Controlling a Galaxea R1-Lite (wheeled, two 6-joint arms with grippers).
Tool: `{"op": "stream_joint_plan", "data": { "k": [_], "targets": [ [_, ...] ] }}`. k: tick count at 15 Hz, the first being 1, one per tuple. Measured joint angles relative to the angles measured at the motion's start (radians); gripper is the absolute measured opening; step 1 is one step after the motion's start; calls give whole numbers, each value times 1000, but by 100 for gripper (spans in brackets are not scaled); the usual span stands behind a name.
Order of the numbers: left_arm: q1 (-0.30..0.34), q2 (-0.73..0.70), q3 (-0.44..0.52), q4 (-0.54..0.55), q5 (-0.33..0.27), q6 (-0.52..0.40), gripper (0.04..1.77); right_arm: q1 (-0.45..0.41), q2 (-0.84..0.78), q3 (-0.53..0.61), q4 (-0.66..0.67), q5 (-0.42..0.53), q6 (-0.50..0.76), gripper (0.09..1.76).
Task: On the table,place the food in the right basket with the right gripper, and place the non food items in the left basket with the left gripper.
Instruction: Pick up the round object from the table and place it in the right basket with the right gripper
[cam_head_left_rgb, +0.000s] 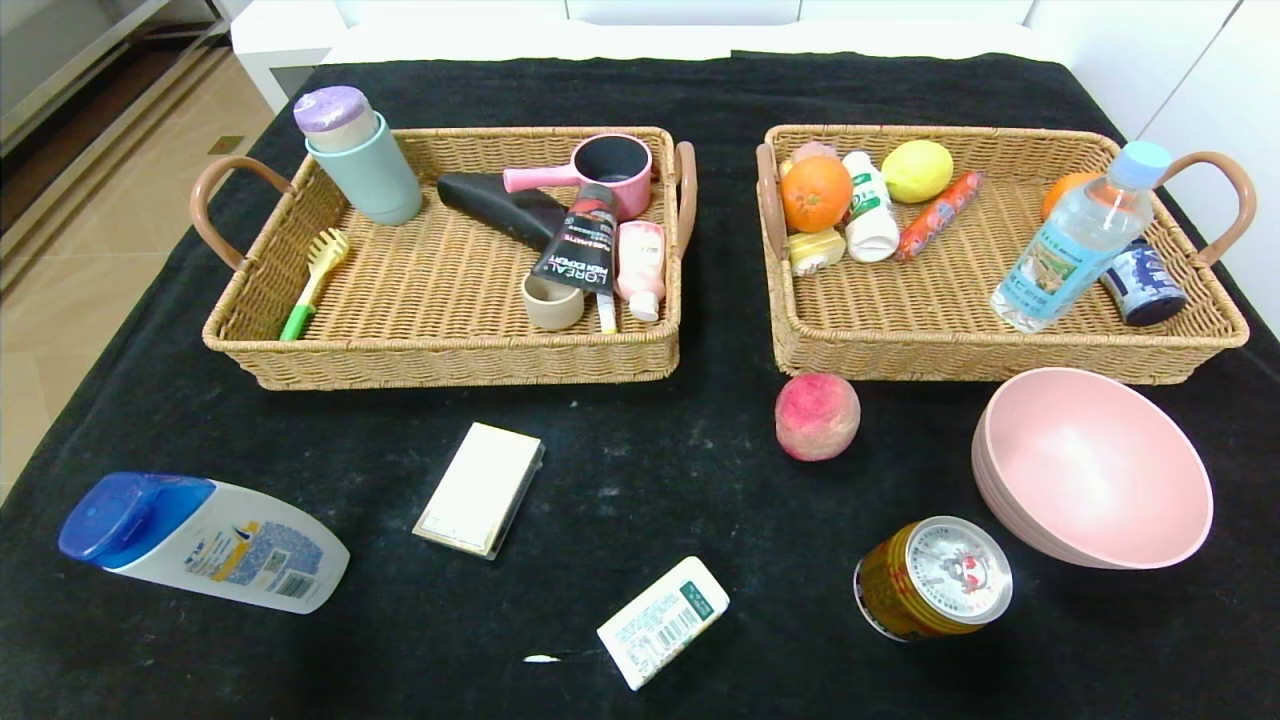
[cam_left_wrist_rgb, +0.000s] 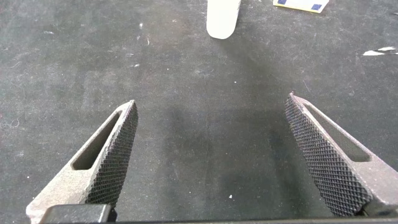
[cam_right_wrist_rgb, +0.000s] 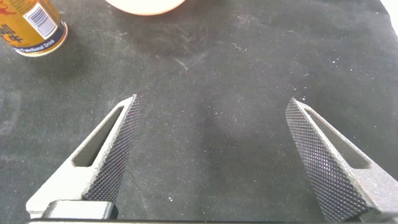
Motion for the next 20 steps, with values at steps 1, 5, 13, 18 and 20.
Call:
{"op": "stream_joint_plan", "data": {
  "k": [1, 5, 13, 18, 20],
  "targets": [
    [0, 0, 0, 0, 1, 1, 172, 0, 0, 0, 1, -1, 3, 171],
    [0, 18, -113, -21, -28, -18, 172, 1, 44, -143, -6, 10, 137, 171],
    [-74, 366, -422, -25, -219, -22, 172, 41, 357, -430, -12, 295, 179, 171],
    [-255, 630, -549, -25, -313, -20, 172, 47, 552, -512, -89, 493, 170, 171],
    [-353, 735, -590, -39, -314, -19, 172, 70, 627, -525, -139, 534, 166, 171]
  ]
}}
